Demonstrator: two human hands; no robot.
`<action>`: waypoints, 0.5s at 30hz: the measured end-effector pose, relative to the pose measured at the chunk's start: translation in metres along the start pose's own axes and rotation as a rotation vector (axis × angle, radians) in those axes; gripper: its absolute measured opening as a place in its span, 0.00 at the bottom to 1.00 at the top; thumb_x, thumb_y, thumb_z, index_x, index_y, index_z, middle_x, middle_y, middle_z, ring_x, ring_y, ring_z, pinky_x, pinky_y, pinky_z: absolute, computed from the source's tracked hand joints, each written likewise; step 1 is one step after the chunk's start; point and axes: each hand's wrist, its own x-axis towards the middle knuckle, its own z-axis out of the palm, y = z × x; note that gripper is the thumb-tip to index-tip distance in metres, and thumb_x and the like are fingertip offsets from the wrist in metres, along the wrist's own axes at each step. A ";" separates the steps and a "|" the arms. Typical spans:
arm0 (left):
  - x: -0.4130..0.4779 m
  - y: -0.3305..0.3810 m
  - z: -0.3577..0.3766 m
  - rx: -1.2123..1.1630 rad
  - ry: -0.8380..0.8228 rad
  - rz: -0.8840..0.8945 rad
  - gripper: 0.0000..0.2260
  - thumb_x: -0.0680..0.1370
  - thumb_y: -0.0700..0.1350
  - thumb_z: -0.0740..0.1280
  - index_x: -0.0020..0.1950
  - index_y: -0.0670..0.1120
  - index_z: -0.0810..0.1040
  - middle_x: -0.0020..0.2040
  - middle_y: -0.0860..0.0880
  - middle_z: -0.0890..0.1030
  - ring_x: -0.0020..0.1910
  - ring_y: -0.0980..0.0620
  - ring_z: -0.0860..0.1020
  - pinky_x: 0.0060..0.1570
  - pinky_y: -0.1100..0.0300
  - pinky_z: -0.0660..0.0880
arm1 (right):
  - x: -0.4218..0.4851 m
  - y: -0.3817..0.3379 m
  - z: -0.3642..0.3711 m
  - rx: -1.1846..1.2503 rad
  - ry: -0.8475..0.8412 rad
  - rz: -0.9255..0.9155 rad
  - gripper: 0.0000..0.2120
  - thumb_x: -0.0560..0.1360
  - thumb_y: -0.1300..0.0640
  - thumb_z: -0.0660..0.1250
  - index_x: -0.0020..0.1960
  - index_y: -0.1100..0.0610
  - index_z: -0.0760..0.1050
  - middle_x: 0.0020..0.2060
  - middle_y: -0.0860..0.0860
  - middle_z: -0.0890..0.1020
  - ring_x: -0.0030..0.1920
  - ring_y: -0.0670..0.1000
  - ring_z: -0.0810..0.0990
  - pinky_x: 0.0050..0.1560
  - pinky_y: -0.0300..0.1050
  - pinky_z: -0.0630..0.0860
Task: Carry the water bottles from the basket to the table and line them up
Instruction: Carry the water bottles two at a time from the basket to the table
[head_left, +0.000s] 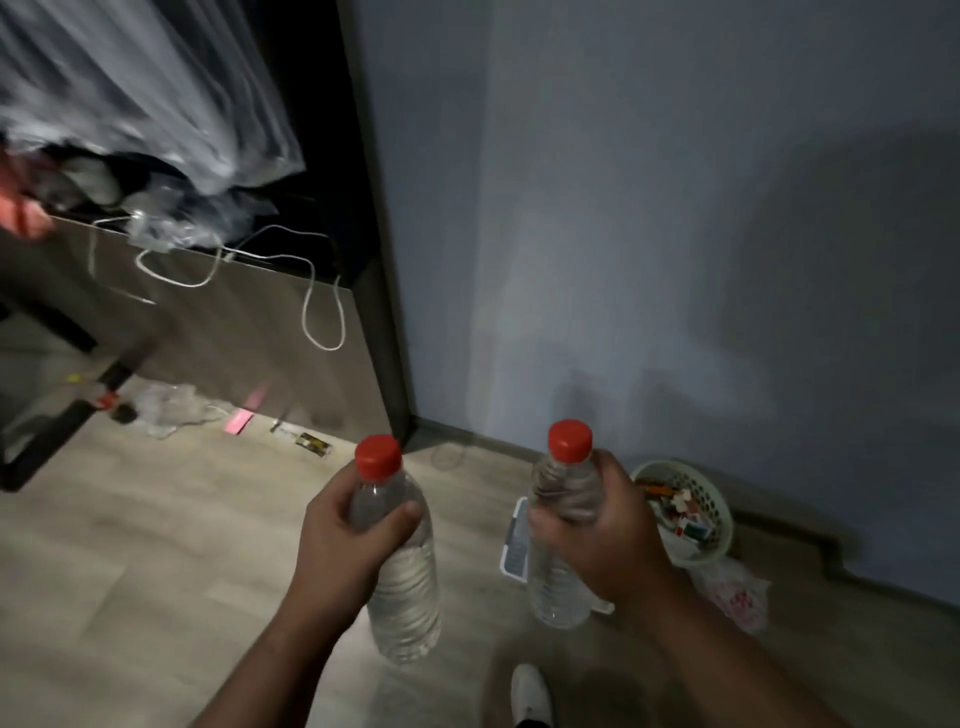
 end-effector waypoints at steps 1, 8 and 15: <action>-0.007 0.014 -0.008 0.004 0.016 0.016 0.15 0.59 0.50 0.73 0.44 0.47 0.82 0.41 0.39 0.84 0.44 0.34 0.82 0.48 0.39 0.78 | -0.004 -0.012 0.001 0.007 -0.017 -0.015 0.18 0.64 0.58 0.79 0.50 0.50 0.75 0.40 0.44 0.84 0.40 0.42 0.83 0.39 0.32 0.76; -0.044 0.068 -0.037 0.050 0.153 0.120 0.16 0.60 0.50 0.72 0.44 0.43 0.80 0.41 0.37 0.82 0.42 0.33 0.80 0.45 0.39 0.78 | -0.004 -0.064 0.009 0.029 -0.156 -0.184 0.19 0.65 0.59 0.79 0.52 0.50 0.75 0.41 0.47 0.83 0.41 0.42 0.82 0.39 0.28 0.74; -0.072 0.075 -0.054 0.024 0.383 0.110 0.14 0.60 0.51 0.73 0.42 0.46 0.80 0.40 0.38 0.82 0.42 0.32 0.80 0.44 0.36 0.77 | 0.016 -0.094 0.028 0.045 -0.368 -0.301 0.22 0.57 0.46 0.76 0.48 0.48 0.74 0.42 0.37 0.82 0.40 0.41 0.82 0.37 0.30 0.74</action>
